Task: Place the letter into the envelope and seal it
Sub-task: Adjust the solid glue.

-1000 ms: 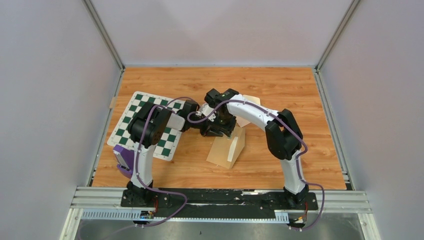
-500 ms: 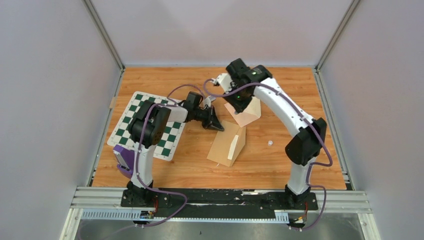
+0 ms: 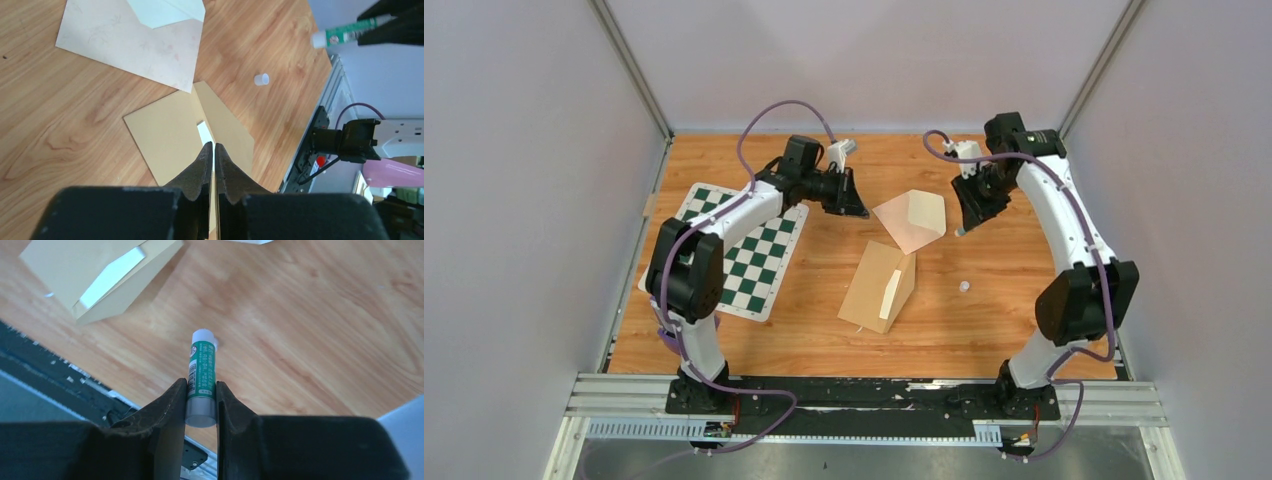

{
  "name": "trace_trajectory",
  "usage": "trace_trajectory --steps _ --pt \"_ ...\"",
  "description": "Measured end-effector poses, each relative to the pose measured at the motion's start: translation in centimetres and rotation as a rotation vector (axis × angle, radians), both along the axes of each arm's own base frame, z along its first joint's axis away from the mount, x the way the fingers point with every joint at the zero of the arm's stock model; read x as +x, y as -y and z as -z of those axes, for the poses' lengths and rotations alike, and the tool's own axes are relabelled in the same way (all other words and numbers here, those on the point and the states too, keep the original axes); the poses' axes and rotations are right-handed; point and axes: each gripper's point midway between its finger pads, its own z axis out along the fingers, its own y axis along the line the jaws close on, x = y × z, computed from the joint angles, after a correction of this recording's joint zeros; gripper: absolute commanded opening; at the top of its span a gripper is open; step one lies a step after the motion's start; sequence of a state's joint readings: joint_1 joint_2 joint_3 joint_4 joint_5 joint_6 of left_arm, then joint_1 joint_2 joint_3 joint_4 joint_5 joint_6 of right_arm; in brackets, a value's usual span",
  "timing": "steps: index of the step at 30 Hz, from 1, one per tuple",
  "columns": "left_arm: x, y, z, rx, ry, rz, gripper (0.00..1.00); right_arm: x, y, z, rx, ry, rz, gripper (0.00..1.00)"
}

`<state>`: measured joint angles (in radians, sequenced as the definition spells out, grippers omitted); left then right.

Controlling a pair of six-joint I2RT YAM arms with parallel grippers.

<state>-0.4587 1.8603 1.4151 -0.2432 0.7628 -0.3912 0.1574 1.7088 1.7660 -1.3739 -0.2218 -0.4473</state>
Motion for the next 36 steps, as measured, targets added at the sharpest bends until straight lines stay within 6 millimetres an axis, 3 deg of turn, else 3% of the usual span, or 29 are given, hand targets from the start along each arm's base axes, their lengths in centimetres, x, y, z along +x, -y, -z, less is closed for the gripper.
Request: trace_trajectory --steps 6,10,19,27,29,32,36 --pt "-1.1 -1.2 1.0 0.087 -0.015 0.021 0.0 -6.3 -2.4 0.0 0.207 -0.041 -0.178 0.0" --pt "-2.2 -1.6 1.9 0.105 -0.039 0.054 0.0 -9.0 -3.4 0.7 0.331 -0.079 -0.263 0.0" --pt "-4.5 -1.8 2.6 0.082 -0.072 0.151 0.0 -10.3 -5.0 3.7 0.467 -0.221 -0.342 0.0" --pt "-4.5 -1.8 3.2 0.082 -0.074 0.168 0.0 -11.0 -7.1 2.2 0.626 -0.23 -0.353 0.0" --pt "-4.6 -1.8 3.2 0.077 -0.075 0.173 0.06 -11.0 -7.5 1.6 0.658 -0.217 -0.358 0.0" --pt "-4.6 -1.6 2.9 0.057 -0.066 0.186 0.24 -11.4 -7.9 0.7 0.693 -0.185 -0.361 0.0" --pt "-4.0 -1.9 2.9 0.046 -0.006 0.134 0.46 -9.7 -8.6 -1.3 0.756 -0.106 -0.283 0.0"
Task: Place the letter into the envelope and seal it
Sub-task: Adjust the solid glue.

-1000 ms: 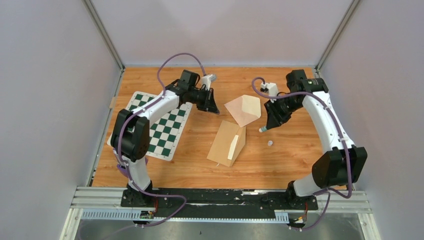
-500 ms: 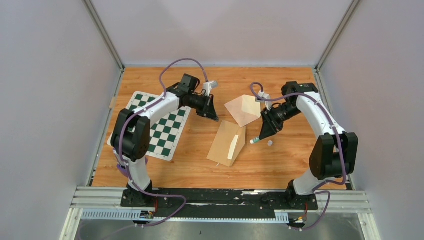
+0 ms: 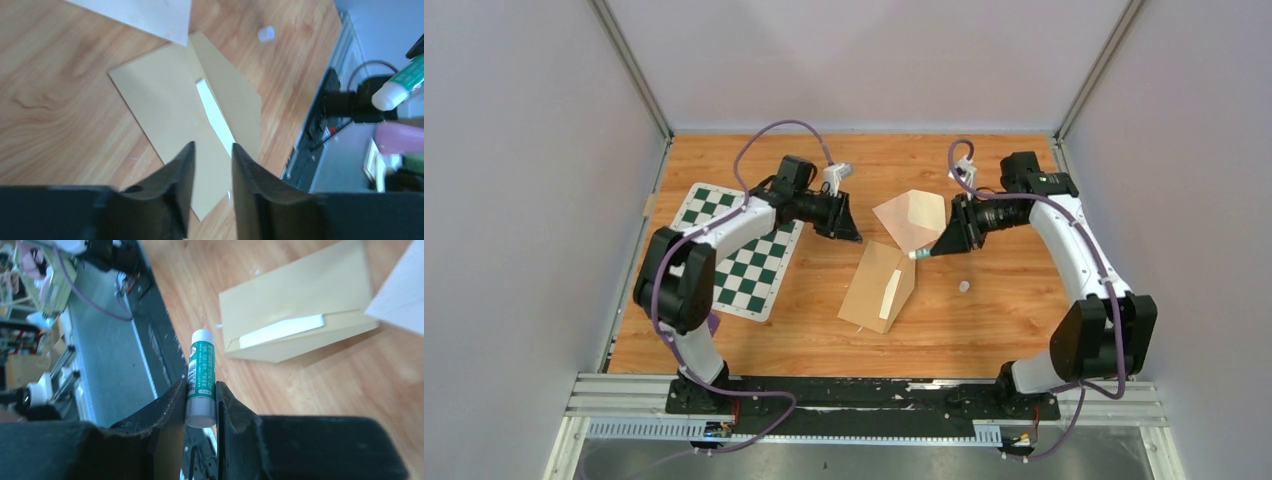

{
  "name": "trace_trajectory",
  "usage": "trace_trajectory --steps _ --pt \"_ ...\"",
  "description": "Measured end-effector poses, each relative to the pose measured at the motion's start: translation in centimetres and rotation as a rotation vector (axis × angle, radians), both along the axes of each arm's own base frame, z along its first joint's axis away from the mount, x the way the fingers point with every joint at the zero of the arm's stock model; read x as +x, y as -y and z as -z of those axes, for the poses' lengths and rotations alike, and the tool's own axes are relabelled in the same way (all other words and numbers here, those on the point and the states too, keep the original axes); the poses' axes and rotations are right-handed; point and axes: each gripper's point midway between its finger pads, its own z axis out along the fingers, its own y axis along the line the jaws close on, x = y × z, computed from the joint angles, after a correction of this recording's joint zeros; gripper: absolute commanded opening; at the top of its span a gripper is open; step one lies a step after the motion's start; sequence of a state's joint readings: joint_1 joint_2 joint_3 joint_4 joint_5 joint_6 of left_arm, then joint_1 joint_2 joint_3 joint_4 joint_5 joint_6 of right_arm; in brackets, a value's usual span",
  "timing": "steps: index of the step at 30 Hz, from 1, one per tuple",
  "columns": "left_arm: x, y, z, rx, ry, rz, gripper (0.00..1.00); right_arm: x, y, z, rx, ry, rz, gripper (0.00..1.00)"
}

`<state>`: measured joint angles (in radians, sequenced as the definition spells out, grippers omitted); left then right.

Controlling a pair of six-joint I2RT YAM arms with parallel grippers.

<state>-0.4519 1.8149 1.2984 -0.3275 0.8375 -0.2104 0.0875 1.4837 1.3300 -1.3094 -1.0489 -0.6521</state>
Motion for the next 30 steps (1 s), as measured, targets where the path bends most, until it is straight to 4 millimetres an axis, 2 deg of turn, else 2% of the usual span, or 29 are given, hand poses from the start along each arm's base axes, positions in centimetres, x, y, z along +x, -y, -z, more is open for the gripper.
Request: trace_trajectory --steps 2,4,6,9,13,14,18,21,23,26,30 --pt "0.1 -0.7 -0.9 -0.013 0.048 -0.073 0.49 2.0 -0.2 -1.4 0.02 0.034 0.094 0.0" --pt "0.6 -1.3 -3.1 -0.041 0.117 -0.149 0.49 4.3 -0.4 -3.4 0.046 0.11 0.2 0.0" --pt "1.9 -1.3 -6.8 -0.097 0.21 -0.206 0.51 6.8 -0.4 -5.8 0.062 0.229 0.325 0.0" --pt "4.3 -0.8 -13.9 -0.215 0.37 -0.259 0.54 10.3 -1.0 -10.9 0.131 0.401 0.499 0.0" --pt "5.3 0.0 -21.0 -0.351 0.503 -0.256 0.62 14.7 -3.3 -15.8 0.241 0.512 0.625 0.0" --pt "5.5 0.2 -22.9 -0.387 0.524 -0.259 0.62 15.7 -3.8 -16.2 0.259 0.523 0.651 0.0" --pt "6.8 0.5 -27.5 -0.474 0.519 -0.329 0.65 19.1 -5.9 -16.3 0.288 0.534 0.749 0.0" --pt "8.2 0.6 -29.8 -0.518 0.479 -0.41 0.64 21.2 -6.8 -16.8 0.309 0.549 0.817 0.0" --pt "8.9 0.4 -30.5 -0.531 0.436 -0.475 0.6 22.0 -7.3 -17.6 0.332 0.566 0.839 0.0" --pt "10.1 -0.3 -30.5 -0.537 0.326 -0.617 0.57 22.4 -7.7 -19.6 0.382 0.599 0.848 0.0" --pt "11.3 -1.2 -29.6 -0.54 0.188 -0.757 0.57 21.9 -8.6 -21.8 0.448 0.647 0.827 0.0"
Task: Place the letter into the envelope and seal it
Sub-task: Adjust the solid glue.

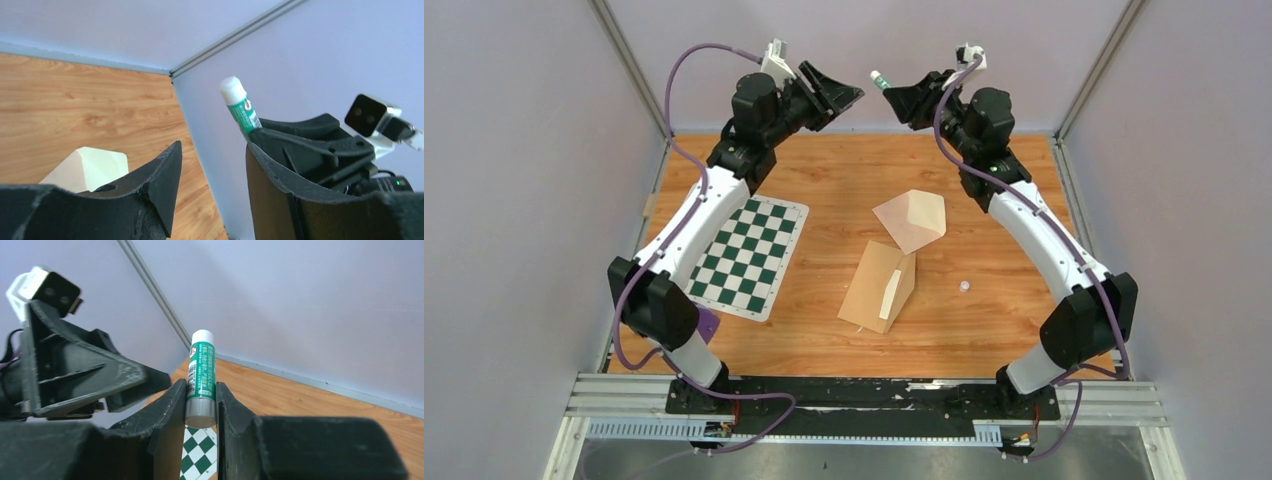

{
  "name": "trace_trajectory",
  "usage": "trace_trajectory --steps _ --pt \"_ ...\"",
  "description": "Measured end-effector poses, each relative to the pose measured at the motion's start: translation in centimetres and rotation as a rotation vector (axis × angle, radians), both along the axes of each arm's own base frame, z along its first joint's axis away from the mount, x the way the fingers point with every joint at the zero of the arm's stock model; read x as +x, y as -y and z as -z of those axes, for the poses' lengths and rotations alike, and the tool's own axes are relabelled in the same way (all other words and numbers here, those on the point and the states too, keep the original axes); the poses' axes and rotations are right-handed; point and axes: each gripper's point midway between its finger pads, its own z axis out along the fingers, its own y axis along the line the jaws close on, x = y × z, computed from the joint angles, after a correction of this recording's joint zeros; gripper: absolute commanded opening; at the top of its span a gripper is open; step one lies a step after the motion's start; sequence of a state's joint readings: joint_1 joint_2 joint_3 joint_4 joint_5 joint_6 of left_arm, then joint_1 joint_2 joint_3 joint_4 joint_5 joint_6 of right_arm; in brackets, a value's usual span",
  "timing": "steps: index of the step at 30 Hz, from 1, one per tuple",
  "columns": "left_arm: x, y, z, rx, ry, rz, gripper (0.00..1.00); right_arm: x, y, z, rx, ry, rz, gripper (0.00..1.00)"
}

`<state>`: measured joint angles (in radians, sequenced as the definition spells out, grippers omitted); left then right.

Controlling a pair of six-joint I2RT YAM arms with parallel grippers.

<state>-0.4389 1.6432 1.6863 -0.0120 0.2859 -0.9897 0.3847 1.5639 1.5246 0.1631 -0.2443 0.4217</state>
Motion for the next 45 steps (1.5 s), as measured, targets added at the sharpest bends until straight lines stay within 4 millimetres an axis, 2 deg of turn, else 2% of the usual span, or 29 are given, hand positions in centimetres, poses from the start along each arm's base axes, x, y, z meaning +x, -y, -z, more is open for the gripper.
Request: trace_trajectory --steps 7,12,19,26,31,37,43,45 --pt "0.4 0.4 0.5 -0.056 -0.077 -0.022 0.55 -1.2 -2.9 -0.5 0.01 0.03 -0.07 0.0" --pt "0.6 0.2 0.2 -0.073 -0.08 -0.04 0.5 -0.7 -3.8 -0.4 0.015 0.026 -0.082 0.0" --pt "0.7 0.1 0.0 -0.081 -0.079 -0.05 0.45 -0.9 -4.3 -0.5 0.021 0.025 -0.102 0.0" --pt "0.7 0.1 -0.2 -0.098 -0.088 -0.049 0.47 -1.2 -4.7 -0.4 0.02 0.021 -0.111 0.0" --pt "0.7 0.1 -0.4 -0.106 -0.083 -0.049 0.53 -2.3 -6.2 -0.3 0.019 0.018 -0.165 0.0" --pt "0.7 0.1 -0.5 -0.107 -0.083 -0.048 0.47 -3.4 -7.3 -0.3 0.016 0.019 -0.214 0.0" --pt "0.8 0.0 -0.5 -0.108 -0.081 -0.056 0.42 -3.4 -7.4 -0.2 0.014 0.021 -0.211 0.0" --pt "0.9 -0.1 -0.5 -0.107 -0.082 -0.064 0.37 -3.4 -7.5 -0.1 0.011 0.022 -0.206 0.0"
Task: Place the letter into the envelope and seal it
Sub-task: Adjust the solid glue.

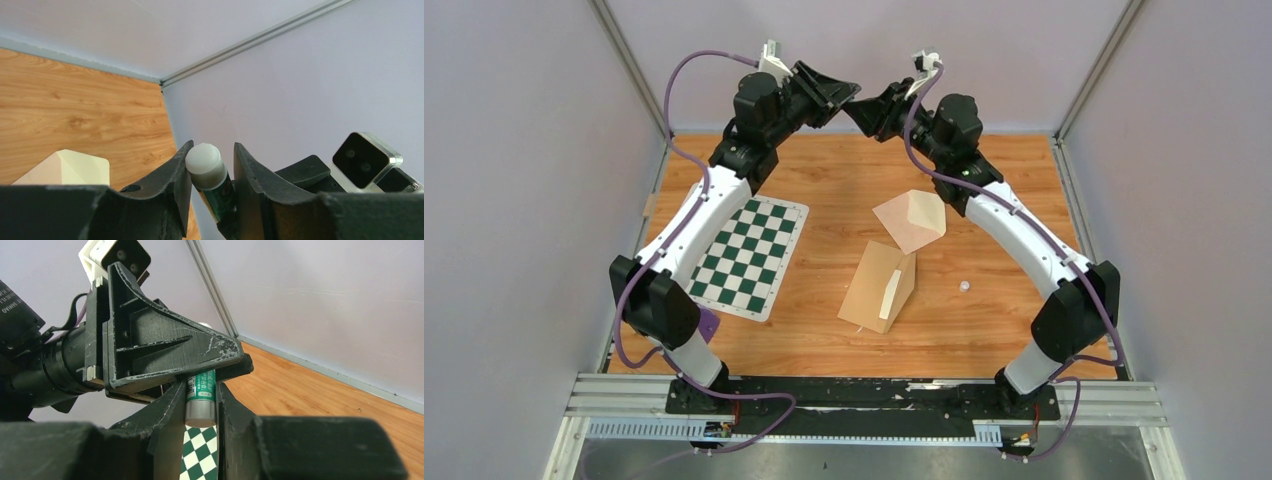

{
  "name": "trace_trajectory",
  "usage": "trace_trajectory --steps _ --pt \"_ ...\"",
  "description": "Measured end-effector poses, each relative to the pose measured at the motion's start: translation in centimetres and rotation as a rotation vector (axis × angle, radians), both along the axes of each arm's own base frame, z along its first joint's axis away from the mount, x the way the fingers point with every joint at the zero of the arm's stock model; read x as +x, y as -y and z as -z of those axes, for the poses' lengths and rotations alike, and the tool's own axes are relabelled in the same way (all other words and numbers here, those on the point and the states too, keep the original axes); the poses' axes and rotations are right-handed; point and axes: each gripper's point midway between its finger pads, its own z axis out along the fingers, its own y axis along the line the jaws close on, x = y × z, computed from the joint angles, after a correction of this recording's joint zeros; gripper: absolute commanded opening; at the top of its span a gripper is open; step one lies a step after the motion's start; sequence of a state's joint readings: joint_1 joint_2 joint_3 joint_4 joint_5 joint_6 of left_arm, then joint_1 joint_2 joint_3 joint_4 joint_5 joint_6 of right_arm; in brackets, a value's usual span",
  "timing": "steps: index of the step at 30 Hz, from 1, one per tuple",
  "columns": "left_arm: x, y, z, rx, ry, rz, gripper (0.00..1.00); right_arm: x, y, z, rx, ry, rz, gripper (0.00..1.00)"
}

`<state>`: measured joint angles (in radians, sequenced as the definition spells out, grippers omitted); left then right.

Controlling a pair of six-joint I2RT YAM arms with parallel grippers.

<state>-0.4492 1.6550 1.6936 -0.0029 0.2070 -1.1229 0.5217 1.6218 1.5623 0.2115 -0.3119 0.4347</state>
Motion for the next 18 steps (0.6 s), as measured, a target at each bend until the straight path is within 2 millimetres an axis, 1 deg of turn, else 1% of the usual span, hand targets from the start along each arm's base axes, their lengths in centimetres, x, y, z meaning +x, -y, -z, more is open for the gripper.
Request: trace_trajectory --steps 1,2,3,4,5,6,8,11,13,14,16,18 --pt "0.0 0.0 0.0 0.0 -0.001 -0.003 0.31 0.0 0.0 0.1 -0.001 0.002 0.004 0.0" --pt "0.1 0.0 0.0 0.001 -0.001 -0.004 0.27 0.0 -0.1 0.2 -0.005 0.003 0.005 0.03" --pt "0.0 0.0 0.0 0.0 -0.003 -0.005 0.17 0.0 -0.2 0.4 -0.008 0.003 0.007 0.05" --pt "0.0 -0.1 0.0 0.002 -0.001 -0.005 0.12 0.0 -0.3 0.6 -0.014 0.004 0.006 0.07" --pt "0.0 -0.1 0.0 0.006 0.001 -0.006 0.04 -0.1 -0.4 0.8 -0.018 0.005 0.003 0.07" --pt "-0.1 -0.2 0.0 0.014 0.005 -0.008 0.02 -0.1 -0.5 0.9 -0.022 0.012 0.002 0.1" --pt "-0.1 -0.2 0.1 0.023 0.009 -0.007 0.0 -0.2 -0.6 0.8 -0.028 0.025 -0.003 0.18" --pt "-0.1 -0.3 0.1 0.039 0.02 -0.008 0.0 -0.2 -0.6 1.0 -0.032 0.035 -0.006 0.4" --pt "-0.1 -0.3 0.4 0.054 0.027 -0.009 0.0 -0.4 -0.8 1.2 -0.038 0.038 -0.018 0.52" --pt "-0.1 -0.3 0.6 0.063 0.032 -0.007 0.0 -0.5 -0.9 1.4 -0.048 0.041 -0.024 0.55" --pt "-0.1 -0.3 1.0 0.088 0.05 -0.001 0.0 -0.8 -1.0 1.8 -0.068 0.041 -0.04 0.57" --pt "0.1 -0.4 1.6 0.12 0.073 0.009 0.0 -1.4 -0.5 2.5 -0.095 0.032 -0.055 0.61"
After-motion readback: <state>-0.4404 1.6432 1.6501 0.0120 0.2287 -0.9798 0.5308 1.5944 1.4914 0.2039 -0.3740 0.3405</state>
